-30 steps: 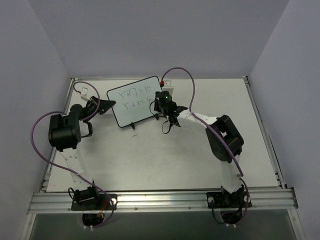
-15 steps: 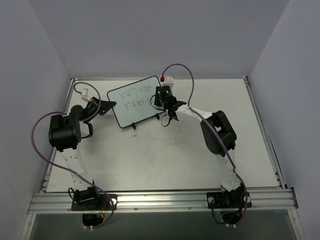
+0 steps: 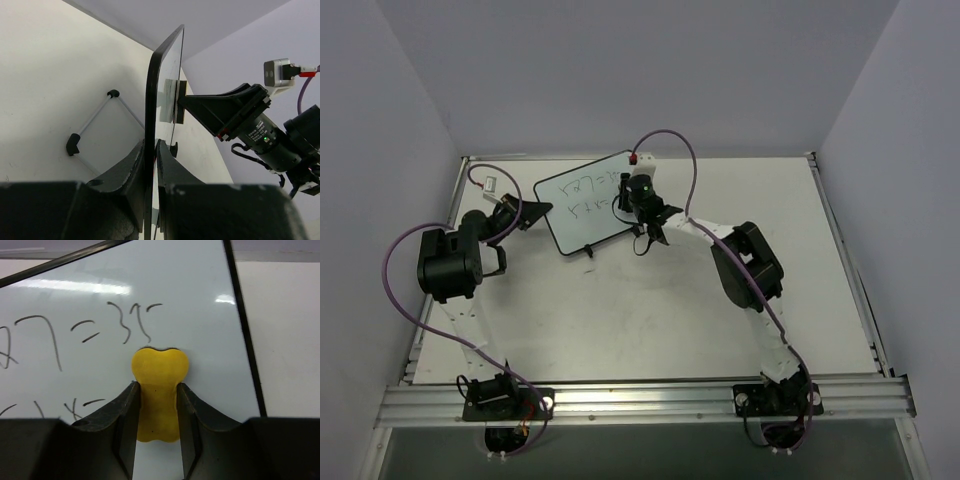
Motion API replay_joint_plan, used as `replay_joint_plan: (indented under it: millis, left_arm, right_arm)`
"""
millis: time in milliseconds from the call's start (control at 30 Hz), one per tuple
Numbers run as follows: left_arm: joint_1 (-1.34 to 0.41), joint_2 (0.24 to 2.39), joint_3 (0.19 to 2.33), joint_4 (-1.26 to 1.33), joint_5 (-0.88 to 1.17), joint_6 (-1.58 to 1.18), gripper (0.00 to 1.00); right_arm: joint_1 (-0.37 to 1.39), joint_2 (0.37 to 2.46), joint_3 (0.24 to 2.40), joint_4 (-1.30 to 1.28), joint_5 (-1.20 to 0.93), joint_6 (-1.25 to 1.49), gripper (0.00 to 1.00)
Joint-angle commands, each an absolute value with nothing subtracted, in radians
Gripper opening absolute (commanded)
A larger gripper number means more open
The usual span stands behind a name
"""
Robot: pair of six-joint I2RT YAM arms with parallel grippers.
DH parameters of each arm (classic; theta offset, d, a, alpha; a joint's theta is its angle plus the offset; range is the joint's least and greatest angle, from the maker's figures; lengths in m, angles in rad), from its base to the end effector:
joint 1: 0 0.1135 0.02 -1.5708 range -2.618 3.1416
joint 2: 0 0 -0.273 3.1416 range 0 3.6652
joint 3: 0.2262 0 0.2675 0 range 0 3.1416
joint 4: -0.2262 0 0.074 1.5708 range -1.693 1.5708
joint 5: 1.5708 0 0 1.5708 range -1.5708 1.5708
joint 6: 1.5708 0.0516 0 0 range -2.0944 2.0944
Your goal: Erase the whiteboard
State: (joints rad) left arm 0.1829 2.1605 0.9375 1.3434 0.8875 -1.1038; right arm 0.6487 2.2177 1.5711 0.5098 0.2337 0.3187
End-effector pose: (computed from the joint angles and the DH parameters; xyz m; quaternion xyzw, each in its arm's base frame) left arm 0.4231 0.0376 0.1286 -0.1023 0.6720 -0.5554 0.4790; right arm 0.4469 0.3238 0.2052 -0.0474 0.7511 0.2257 0.6186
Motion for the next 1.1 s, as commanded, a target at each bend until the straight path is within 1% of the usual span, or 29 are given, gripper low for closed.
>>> replay_joint_plan:
  millis: [0, 267, 500, 733, 1067]
  left_arm:
    - [0.176, 2.157, 0.927, 1.585, 0.885, -1.062, 0.02]
    - [0.173, 2.155, 0.927, 1.585, 0.887, -1.057, 0.02]
    - [0.172, 2.152, 0.925, 1.585, 0.890, -1.052, 0.02]
    - [0.169, 2.149, 0.925, 1.585, 0.893, -1.049, 0.02]
    - [0.167, 2.148, 0.923, 1.585, 0.893, -1.046, 0.02]
  right_arm:
    - [0.729, 2.252, 1.617, 0.520, 0.224, 0.293, 0.00]
    - [0.784, 2.238, 1.605, 0.538, 0.241, 0.285, 0.00]
    - [0.712, 2.212, 1.563, 0.532, 0.238, 0.301, 0.00]
    - [0.640, 2.195, 1.533, 0.514, 0.290, 0.259, 0.00]
    - [0.588, 2.166, 1.440, 0.557, 0.302, 0.259, 0.00]
